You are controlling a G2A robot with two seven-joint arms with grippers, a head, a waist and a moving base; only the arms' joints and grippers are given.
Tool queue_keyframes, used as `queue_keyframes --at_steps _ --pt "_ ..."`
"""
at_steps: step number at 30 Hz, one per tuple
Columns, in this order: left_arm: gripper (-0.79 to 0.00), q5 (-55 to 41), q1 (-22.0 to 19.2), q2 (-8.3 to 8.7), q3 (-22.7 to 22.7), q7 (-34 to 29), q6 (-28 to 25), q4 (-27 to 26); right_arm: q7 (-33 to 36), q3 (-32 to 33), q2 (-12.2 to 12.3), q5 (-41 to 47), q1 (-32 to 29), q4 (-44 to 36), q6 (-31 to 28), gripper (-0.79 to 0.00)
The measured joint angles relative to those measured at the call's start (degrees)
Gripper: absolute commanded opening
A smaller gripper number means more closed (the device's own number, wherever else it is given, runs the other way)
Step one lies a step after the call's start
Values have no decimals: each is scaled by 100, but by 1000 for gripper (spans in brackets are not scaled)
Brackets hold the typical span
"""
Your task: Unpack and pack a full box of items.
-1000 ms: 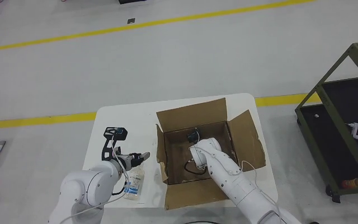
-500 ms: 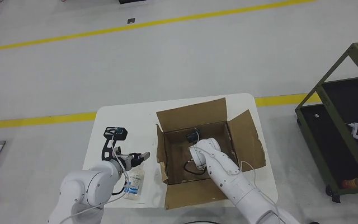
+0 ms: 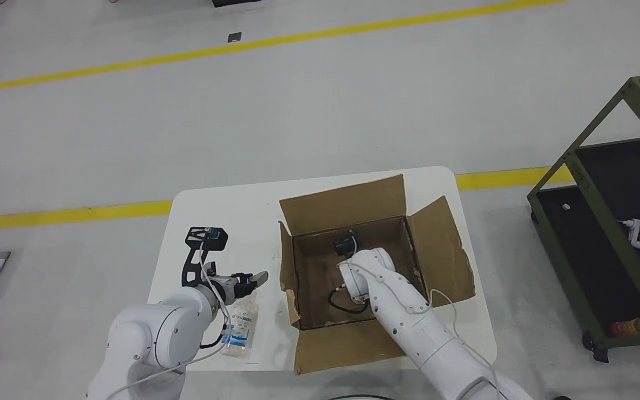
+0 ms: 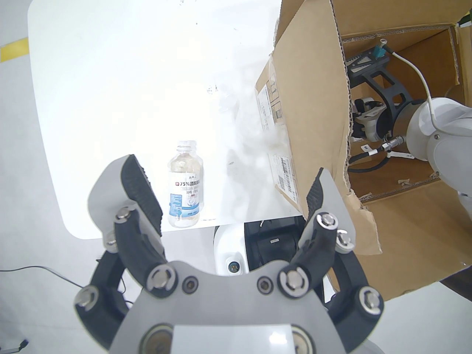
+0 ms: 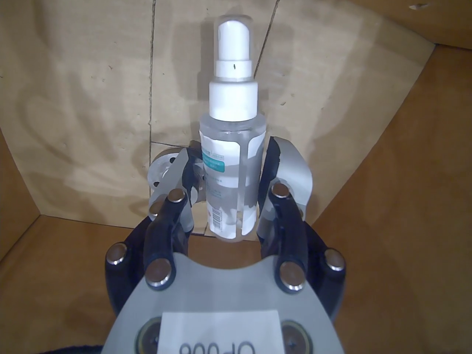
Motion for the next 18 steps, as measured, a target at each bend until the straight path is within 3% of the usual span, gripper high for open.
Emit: queue_keyframes --at_steps 9,10,11,18 --pt "0 0 0 0 0 0 0 0 21 96 -6 -102 -79 -114 -5 -505" --pt "0 0 0 0 0 0 0 0 24 103 -8 -106 -84 -114 -9 -680" --pt "0 0 0 0 0 0 0 0 24 109 -11 -110 -90 -111 -13 -770" --pt "0 0 0 0 0 0 0 0 -81 166 -34 -117 -143 -214 3 -785"
